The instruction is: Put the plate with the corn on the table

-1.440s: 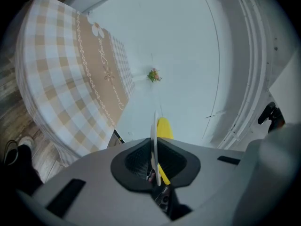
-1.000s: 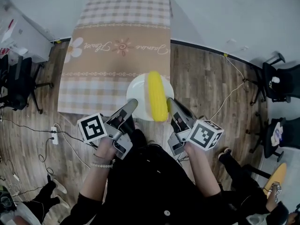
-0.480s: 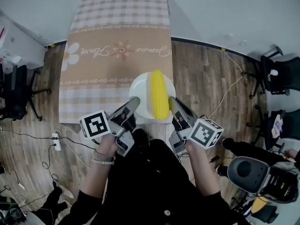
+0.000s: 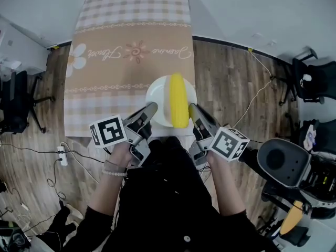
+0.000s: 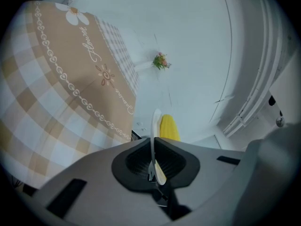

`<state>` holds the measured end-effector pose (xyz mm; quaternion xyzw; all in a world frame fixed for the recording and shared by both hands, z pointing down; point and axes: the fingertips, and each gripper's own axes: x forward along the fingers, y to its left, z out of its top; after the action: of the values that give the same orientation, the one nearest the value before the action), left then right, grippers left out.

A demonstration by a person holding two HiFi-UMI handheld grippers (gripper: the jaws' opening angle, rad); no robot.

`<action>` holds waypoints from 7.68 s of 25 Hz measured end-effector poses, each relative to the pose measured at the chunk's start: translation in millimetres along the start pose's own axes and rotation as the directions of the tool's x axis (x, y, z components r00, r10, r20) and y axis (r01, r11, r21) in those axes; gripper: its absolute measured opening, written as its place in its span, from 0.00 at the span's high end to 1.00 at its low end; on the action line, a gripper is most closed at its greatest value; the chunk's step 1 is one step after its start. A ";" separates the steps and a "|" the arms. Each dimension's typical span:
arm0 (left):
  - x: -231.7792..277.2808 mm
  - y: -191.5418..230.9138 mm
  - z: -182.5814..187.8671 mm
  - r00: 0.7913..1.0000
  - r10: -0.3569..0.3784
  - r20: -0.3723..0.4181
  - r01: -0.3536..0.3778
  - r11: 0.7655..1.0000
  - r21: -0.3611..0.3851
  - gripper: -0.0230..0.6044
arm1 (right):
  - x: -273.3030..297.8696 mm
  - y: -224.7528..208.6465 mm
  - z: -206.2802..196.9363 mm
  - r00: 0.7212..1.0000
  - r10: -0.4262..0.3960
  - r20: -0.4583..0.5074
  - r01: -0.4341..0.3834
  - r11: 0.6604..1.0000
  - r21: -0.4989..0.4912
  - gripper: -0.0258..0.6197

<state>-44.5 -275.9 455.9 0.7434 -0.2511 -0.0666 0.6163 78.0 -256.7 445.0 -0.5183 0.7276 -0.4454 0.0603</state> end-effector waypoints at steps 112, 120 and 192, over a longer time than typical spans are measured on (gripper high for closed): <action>24.3 -36.2 37.3 0.934 0.264 0.241 -0.355 0.609 0.709 0.94 | 28.1 -42.5 53.4 0.992 -0.126 -0.018 0.094 0.824 -0.559 0.88; 6.9 -86.4 36.2 0.935 0.187 0.302 -0.355 0.479 0.803 0.94 | -0.7 4.7 75.2 0.999 -0.044 0.026 0.050 0.708 -0.704 0.88; 0.2 -130.3 42.7 0.936 0.126 0.330 -0.352 0.393 0.849 0.94 | -30.8 71.9 107.3 0.990 0.069 0.119 0.058 0.577 -0.815 0.89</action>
<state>-23.8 -298.8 322.4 0.8997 -0.4163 0.0884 0.0977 100.6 -289.9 318.5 -0.5151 0.8464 -0.0239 -0.1334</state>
